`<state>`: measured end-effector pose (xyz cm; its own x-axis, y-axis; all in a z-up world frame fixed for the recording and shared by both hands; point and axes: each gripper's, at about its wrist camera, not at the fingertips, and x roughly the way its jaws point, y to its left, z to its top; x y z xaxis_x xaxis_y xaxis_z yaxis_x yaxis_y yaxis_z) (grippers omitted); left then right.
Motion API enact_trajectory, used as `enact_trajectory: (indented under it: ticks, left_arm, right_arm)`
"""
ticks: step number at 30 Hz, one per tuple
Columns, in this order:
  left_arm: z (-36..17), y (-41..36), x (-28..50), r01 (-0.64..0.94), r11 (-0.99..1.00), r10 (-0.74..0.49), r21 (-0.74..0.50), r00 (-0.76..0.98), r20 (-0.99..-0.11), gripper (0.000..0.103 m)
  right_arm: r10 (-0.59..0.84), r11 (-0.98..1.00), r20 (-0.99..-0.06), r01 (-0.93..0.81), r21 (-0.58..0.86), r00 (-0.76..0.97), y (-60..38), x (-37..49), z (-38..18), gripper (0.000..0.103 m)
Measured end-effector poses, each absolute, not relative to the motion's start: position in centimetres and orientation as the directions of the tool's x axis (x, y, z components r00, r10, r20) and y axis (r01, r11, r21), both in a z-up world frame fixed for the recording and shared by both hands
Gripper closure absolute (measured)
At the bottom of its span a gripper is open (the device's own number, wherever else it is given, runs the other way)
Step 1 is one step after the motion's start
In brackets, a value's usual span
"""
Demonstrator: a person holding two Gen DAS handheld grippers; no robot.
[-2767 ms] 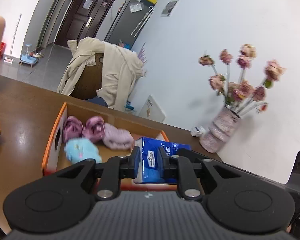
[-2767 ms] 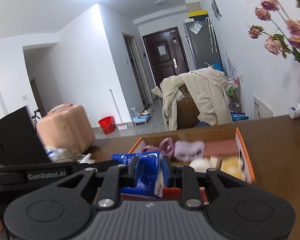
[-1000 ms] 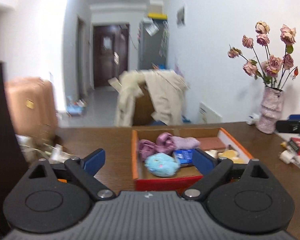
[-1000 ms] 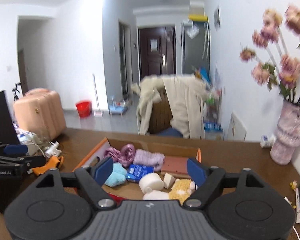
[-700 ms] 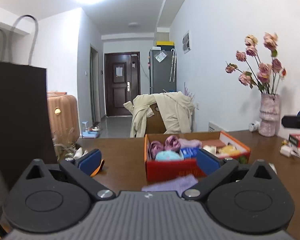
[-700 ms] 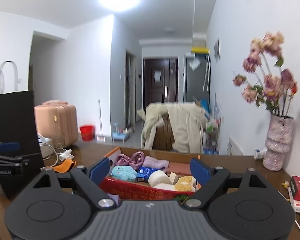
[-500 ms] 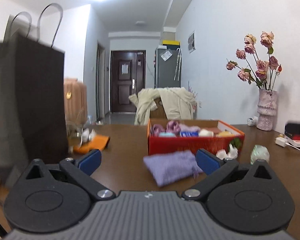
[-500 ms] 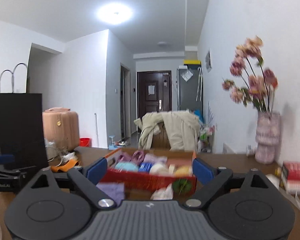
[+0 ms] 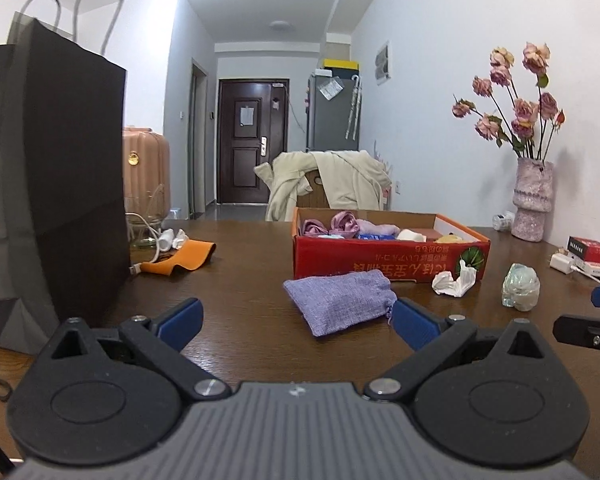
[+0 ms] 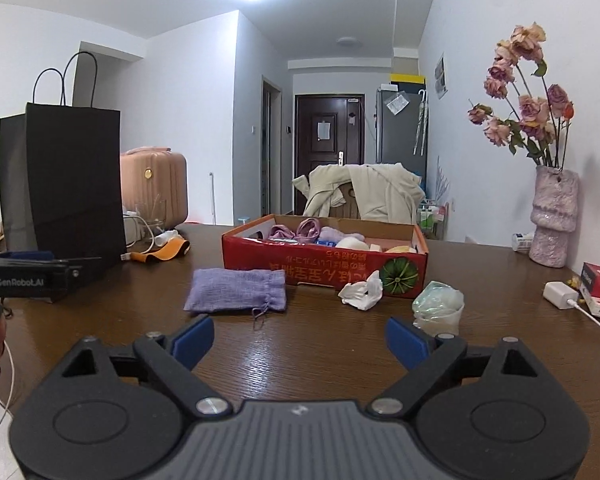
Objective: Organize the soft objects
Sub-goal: 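Lower the left gripper onto the lilac fabric pouch and close on it, then carry the lilac pouch into the box and open the left gripper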
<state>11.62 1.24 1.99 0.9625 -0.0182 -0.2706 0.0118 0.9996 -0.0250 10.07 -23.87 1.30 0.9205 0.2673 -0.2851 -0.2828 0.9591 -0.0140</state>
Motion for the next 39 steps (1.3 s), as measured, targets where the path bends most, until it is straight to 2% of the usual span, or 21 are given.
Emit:
enact_trajectory:
  ticks: [3,10,18,22,24,26,29,35,36,38,39]
  left_arm:
    - [1.9,1.1,13.2,0.034,0.999,-0.041,-0.029,0.958,-0.283,0.004]
    - [1.8,1.4,19.8,0.019,0.997,-0.043,-0.069,0.932,-0.361,0.020]
    - [0.7,2.1,25.7,0.084,0.990,-0.122,-0.109,0.904,-0.409,0.025]
    - [-0.2,2.5,27.4,0.115,0.983,-0.167,-0.142,0.882,-0.441,0.032]
    - [-0.8,2.9,28.1,0.130,0.977,-0.194,-0.169,0.867,-0.459,0.039]
    - [-1.5,3.3,28.8,0.155,0.967,-0.236,-0.204,0.845,-0.480,0.064]
    - [-2.1,4.4,29.6,0.151,0.954,-0.266,-0.259,0.823,-0.501,0.070]
    - [-3.0,5.6,30.5,0.128,0.949,-0.267,-0.288,0.812,-0.519,0.081]
    - [-3.1,5.8,30.7,0.127,0.945,-0.274,-0.300,0.808,-0.522,0.081]
    - [-3.2,6.0,30.9,0.121,0.941,-0.280,-0.317,0.803,-0.526,0.079]
    - [-3.2,6.1,30.9,0.115,0.940,-0.278,-0.321,0.803,-0.527,0.076]
  right_arm:
    - [0.273,0.959,-0.305,-0.283,0.012,0.912,-23.8,11.6,1.2,0.010]
    - [0.284,0.955,-0.352,-0.296,0.020,0.892,-22.5,17.4,1.7,0.010]
    - [0.299,0.952,-0.396,-0.299,0.063,0.868,-20.7,26.2,2.4,0.010]
    - [0.334,0.942,-0.431,-0.315,0.116,0.839,-19.5,30.1,1.8,0.011]
    - [0.353,0.935,-0.443,-0.328,0.135,0.824,-18.7,31.8,1.3,0.011]
    - [0.368,0.929,-0.461,-0.337,0.152,0.808,-18.0,33.6,0.9,0.012]
    - [0.382,0.923,-0.476,-0.350,0.160,0.792,-16.8,35.9,0.1,0.013]
    - [0.412,0.910,-0.527,-0.359,0.206,0.743,-15.8,38.8,-2.3,0.027]
    - [0.422,0.906,-0.538,-0.360,0.221,0.730,-15.8,39.1,-2.6,0.032]
    - [0.457,0.889,-0.543,-0.378,0.258,0.704,-15.8,39.1,-3.0,0.055]
    - [0.476,0.879,-0.537,-0.391,0.272,0.696,-15.9,39.0,-3.0,0.060]
